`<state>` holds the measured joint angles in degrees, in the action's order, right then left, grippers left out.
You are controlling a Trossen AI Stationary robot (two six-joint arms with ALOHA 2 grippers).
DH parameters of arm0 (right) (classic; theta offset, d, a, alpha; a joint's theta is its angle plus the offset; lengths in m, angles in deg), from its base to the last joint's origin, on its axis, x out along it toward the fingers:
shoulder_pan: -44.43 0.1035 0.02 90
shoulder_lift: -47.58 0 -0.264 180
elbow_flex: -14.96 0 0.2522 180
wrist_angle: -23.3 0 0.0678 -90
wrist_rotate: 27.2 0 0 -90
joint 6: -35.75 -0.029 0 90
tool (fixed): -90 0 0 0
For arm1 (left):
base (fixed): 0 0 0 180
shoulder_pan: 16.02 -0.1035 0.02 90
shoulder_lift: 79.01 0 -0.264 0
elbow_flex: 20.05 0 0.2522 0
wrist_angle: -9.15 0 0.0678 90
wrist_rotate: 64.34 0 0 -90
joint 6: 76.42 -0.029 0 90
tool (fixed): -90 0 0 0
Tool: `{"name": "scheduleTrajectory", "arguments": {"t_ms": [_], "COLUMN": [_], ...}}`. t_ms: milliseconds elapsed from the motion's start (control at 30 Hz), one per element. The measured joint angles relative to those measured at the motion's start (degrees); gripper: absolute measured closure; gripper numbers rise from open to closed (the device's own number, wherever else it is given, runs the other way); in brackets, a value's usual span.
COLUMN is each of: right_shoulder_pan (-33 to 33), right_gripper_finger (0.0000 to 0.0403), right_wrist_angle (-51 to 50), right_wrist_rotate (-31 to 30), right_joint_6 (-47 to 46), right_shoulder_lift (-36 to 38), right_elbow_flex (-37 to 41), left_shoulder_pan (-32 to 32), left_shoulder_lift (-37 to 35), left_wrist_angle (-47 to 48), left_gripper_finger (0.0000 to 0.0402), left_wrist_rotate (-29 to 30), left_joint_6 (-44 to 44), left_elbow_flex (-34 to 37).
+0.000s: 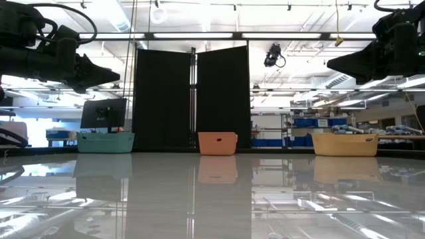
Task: Sort batteries
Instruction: Return to Home Position
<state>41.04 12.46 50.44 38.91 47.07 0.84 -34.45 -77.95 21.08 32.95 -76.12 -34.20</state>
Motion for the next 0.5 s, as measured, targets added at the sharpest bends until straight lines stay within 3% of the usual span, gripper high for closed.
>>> {"name": "scheduleTrajectory", "arguments": {"t_ms": [500], "right_shoulder_pan": [0.00], "right_gripper_finger": [0.0355], "right_wrist_angle": [0.00], "right_wrist_rotate": [0.00], "right_joint_6": [0.00], "right_shoulder_lift": [0.00], "right_elbow_flex": [0.00], "left_shoulder_pan": [0.01], "left_shoulder_lift": [0.00], "left_wrist_angle": [-0.01], "left_gripper_finger": [0.0387], "left_wrist_rotate": [0.00], "left_joint_6": [0.00], "left_elbow_flex": [0.01]}}
